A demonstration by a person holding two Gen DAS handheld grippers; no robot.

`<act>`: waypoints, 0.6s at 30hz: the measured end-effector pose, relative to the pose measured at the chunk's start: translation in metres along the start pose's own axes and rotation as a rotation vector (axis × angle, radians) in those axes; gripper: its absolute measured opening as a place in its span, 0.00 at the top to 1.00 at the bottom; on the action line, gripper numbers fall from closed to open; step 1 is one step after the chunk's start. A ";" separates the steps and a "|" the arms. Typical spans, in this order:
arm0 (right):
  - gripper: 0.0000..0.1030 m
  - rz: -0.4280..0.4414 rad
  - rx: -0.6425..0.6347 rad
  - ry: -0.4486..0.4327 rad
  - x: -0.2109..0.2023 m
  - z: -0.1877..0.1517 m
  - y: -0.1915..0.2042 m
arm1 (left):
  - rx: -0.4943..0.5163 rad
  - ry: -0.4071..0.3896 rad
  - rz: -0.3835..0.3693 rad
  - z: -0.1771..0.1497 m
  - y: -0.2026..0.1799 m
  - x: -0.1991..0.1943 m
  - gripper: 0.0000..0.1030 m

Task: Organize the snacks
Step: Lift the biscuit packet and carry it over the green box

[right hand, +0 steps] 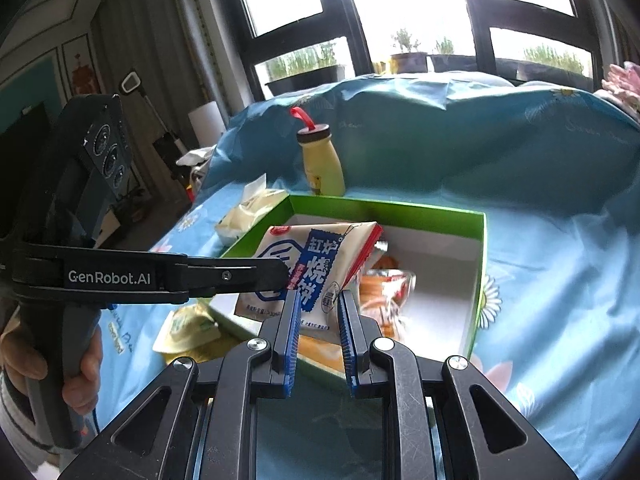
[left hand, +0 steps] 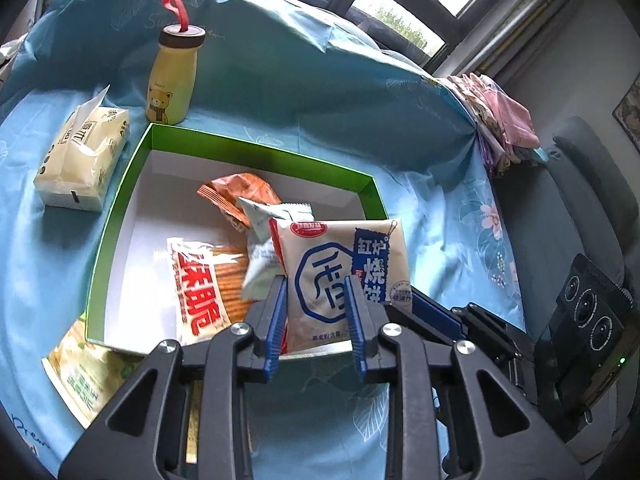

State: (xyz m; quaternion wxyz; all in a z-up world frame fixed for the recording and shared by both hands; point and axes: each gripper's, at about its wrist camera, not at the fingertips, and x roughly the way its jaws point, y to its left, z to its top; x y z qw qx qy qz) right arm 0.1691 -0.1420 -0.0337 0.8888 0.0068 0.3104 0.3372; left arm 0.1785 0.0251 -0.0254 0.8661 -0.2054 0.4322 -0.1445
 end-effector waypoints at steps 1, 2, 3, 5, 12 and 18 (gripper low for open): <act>0.80 0.002 0.001 0.000 0.002 0.001 0.000 | -0.011 0.001 -0.003 0.002 0.004 0.000 0.74; 0.80 0.005 0.003 0.002 0.005 0.003 0.001 | -0.016 0.000 -0.002 0.003 0.006 0.000 0.74; 0.80 0.008 0.003 0.004 0.007 0.004 0.001 | -0.024 -0.001 0.000 0.004 0.010 0.000 0.74; 0.80 0.013 -0.002 0.009 0.014 0.005 0.004 | -0.032 -0.003 0.008 0.006 0.016 -0.001 0.74; 0.80 0.036 -0.008 0.038 0.039 0.008 0.017 | -0.081 -0.001 0.036 0.007 0.043 -0.002 0.73; 0.80 0.039 -0.031 0.082 0.060 0.009 0.031 | -0.132 0.008 0.051 0.005 0.066 -0.003 0.72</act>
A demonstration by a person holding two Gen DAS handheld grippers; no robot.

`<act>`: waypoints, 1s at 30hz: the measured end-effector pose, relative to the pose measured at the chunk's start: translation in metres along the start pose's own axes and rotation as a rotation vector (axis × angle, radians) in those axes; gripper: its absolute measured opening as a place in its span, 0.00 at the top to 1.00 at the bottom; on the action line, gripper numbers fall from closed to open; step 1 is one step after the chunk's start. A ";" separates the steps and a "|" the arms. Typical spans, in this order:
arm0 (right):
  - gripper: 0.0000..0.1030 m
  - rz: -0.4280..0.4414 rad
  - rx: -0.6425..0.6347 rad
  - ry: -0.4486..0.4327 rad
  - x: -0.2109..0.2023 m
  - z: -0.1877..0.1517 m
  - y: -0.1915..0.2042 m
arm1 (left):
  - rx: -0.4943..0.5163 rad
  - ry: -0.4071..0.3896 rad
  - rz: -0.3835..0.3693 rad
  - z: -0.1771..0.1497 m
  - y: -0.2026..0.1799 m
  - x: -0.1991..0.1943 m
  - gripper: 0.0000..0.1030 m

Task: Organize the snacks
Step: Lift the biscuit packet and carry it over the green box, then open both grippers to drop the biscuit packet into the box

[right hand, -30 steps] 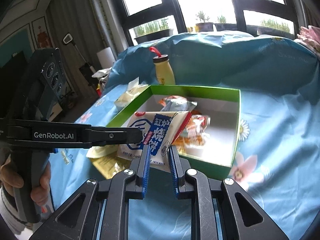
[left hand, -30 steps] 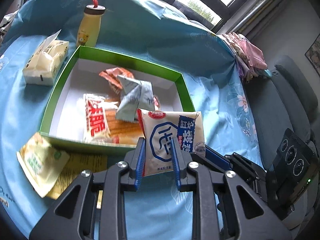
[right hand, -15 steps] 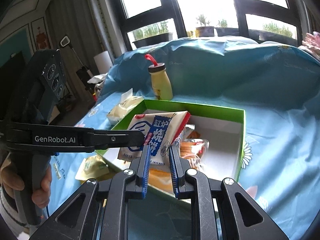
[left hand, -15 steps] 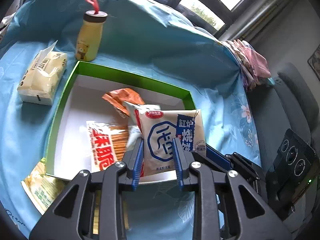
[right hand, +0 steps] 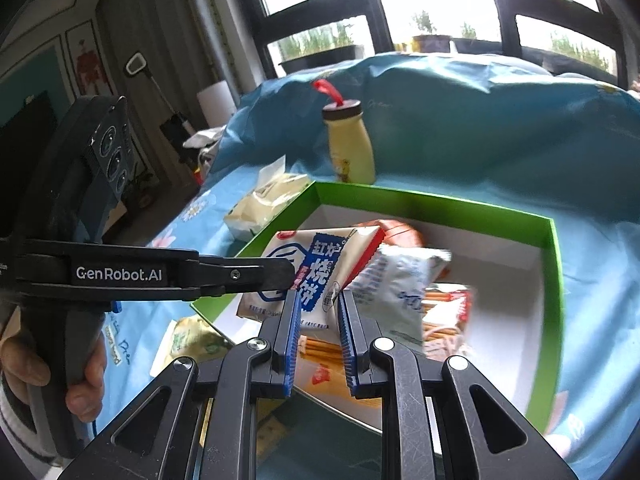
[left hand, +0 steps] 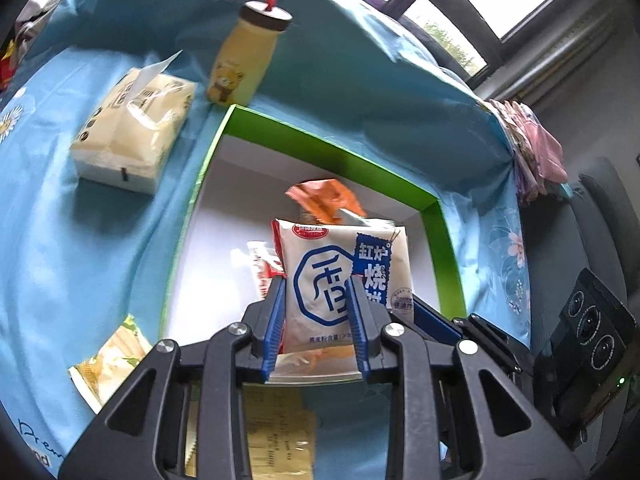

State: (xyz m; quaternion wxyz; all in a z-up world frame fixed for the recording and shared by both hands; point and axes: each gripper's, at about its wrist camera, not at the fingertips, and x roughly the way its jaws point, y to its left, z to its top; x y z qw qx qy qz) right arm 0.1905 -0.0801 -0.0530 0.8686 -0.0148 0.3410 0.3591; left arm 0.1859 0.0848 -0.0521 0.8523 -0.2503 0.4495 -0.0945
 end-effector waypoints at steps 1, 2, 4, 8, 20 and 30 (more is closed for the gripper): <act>0.80 -0.002 -0.005 0.007 0.004 0.000 0.002 | -0.006 0.002 0.002 0.000 0.003 0.001 0.72; 0.80 -0.004 -0.011 0.014 0.006 0.000 0.004 | -0.012 0.005 0.005 0.000 0.005 0.001 0.72; 0.80 -0.011 -0.020 0.030 0.013 0.001 0.006 | -0.025 0.009 0.012 0.001 0.010 0.003 0.71; 0.80 -0.024 -0.032 0.069 0.026 0.000 0.010 | -0.047 0.025 0.025 -0.001 0.019 0.007 0.67; 0.56 -0.070 -0.025 0.071 0.017 -0.006 0.013 | -0.043 0.008 0.002 -0.004 0.017 -0.010 0.25; 0.51 -0.014 0.036 0.034 -0.024 -0.030 0.014 | -0.050 -0.040 0.014 -0.029 0.029 -0.063 0.14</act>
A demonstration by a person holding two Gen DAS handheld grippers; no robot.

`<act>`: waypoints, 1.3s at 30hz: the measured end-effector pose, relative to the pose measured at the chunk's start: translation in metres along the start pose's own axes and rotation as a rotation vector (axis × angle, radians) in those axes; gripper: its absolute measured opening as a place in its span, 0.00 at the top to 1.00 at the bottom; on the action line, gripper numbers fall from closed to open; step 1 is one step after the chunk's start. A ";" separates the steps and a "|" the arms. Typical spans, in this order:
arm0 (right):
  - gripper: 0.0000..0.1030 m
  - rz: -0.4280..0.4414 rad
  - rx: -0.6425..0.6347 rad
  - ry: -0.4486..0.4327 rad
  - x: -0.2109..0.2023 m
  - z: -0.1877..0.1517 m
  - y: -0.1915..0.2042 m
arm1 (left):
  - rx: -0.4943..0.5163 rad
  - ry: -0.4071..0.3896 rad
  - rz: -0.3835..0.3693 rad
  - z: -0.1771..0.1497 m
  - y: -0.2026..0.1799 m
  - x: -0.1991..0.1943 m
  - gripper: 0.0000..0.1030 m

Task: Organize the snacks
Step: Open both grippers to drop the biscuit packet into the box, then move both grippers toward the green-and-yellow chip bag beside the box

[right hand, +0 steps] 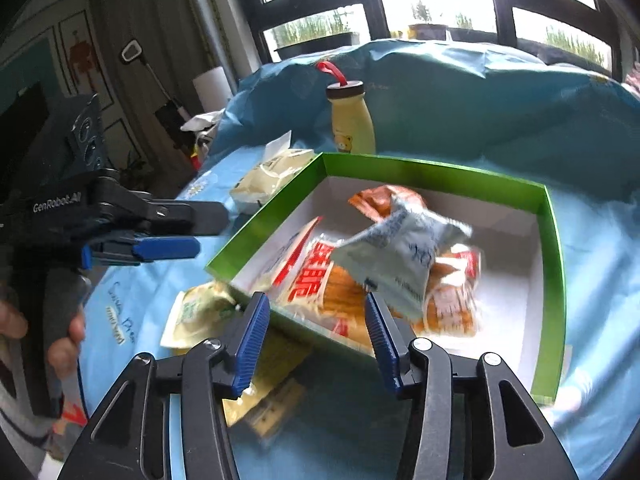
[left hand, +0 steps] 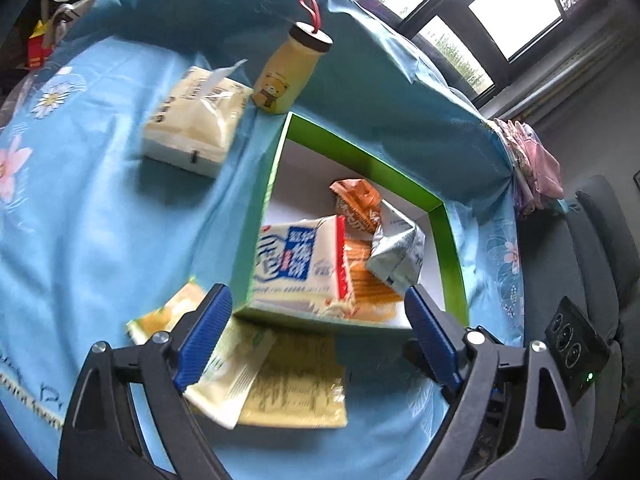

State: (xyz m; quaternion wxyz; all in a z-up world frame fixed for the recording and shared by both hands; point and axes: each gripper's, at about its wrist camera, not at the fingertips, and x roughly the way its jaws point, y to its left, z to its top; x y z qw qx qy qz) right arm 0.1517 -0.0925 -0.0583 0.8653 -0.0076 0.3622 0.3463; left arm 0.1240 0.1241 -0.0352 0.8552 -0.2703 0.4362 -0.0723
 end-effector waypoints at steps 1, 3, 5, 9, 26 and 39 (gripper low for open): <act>0.51 0.007 0.007 0.000 -0.003 -0.002 0.000 | 0.003 -0.003 0.007 -0.004 0.001 -0.004 0.14; 0.51 0.029 0.034 0.001 -0.010 -0.010 -0.001 | 0.002 -0.009 0.024 -0.015 0.005 -0.012 0.14; 0.51 0.041 0.054 0.002 -0.016 -0.018 -0.002 | -0.001 -0.005 0.024 -0.023 0.008 -0.016 0.14; 0.51 0.045 0.088 0.012 -0.026 -0.032 -0.004 | -0.037 -0.001 0.022 -0.040 0.021 -0.025 0.14; 0.51 0.115 0.100 0.052 -0.027 -0.056 0.026 | -0.186 -0.046 0.045 -0.067 0.080 -0.045 0.14; 0.51 0.164 0.011 0.100 0.016 -0.046 0.078 | -0.139 -0.044 0.034 -0.024 0.095 -0.014 0.14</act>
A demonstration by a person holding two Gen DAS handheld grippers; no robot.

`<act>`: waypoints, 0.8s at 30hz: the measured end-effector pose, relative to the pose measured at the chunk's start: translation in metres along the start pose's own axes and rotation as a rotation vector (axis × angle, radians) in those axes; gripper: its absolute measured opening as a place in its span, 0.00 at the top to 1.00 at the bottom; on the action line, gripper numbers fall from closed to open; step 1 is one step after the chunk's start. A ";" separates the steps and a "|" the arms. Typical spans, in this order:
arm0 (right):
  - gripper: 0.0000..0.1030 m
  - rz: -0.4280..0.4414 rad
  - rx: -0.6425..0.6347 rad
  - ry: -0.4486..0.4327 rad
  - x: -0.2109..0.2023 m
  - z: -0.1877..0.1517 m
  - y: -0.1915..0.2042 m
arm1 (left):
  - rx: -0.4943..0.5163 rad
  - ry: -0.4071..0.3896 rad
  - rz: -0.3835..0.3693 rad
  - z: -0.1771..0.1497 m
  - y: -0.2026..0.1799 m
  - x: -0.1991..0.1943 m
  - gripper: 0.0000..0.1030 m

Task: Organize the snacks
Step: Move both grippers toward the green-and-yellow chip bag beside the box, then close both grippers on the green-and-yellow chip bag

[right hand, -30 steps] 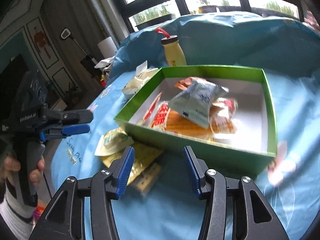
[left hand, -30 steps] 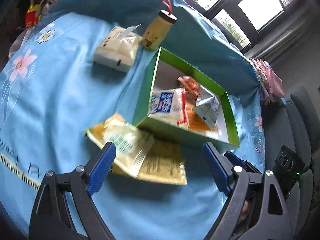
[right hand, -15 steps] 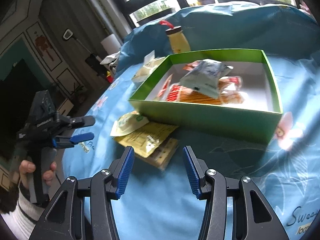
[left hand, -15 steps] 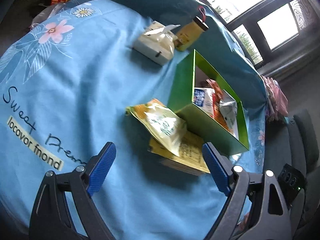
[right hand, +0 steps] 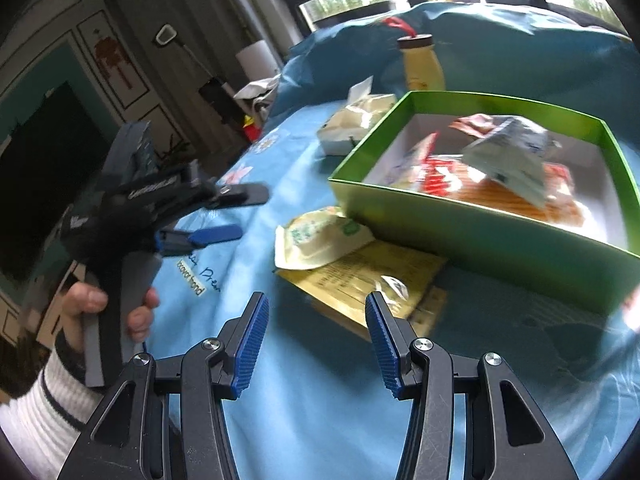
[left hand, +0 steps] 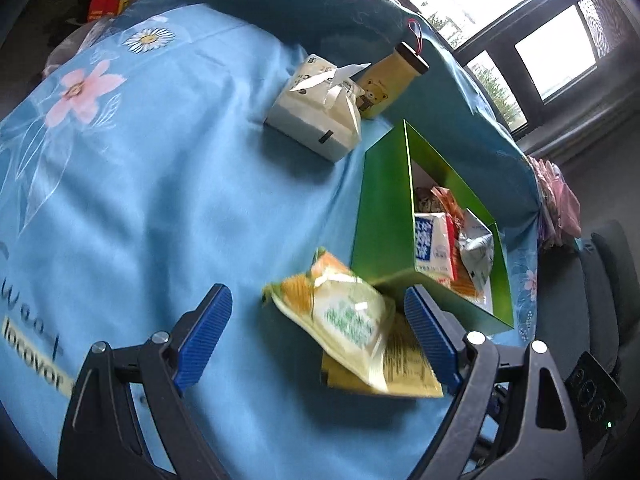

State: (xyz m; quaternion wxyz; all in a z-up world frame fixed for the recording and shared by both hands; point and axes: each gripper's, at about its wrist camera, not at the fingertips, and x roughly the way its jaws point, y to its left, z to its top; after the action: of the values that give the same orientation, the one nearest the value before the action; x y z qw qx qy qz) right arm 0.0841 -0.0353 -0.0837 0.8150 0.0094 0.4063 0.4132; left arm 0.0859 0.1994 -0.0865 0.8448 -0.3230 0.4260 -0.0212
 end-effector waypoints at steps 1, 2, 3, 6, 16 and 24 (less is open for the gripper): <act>0.51 0.000 -0.005 0.004 0.004 0.002 0.002 | 0.009 0.006 -0.002 0.003 -0.001 0.004 0.14; 0.51 0.004 -0.012 0.008 0.009 0.004 0.005 | 0.018 0.011 0.003 0.006 -0.001 0.008 0.14; 0.51 0.006 -0.017 0.009 0.014 0.006 0.006 | 0.030 0.022 0.010 0.008 -0.002 0.013 0.14; 0.51 0.003 -0.028 0.017 0.026 0.013 0.010 | 0.049 0.046 0.008 0.012 -0.004 0.024 0.14; 0.51 -0.075 -0.078 0.076 0.065 0.023 0.015 | 0.075 0.136 -0.014 0.006 -0.002 0.042 0.21; 0.50 -0.128 -0.129 0.092 0.074 0.026 0.015 | 0.059 0.191 -0.054 -0.002 0.000 0.039 0.46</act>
State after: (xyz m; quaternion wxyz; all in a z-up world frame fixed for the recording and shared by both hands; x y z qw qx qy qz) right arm 0.1157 0.0337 -0.1090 0.8191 -0.0880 0.4155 0.3856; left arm 0.1095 0.1860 -0.1152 0.8086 -0.3058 0.4950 -0.0875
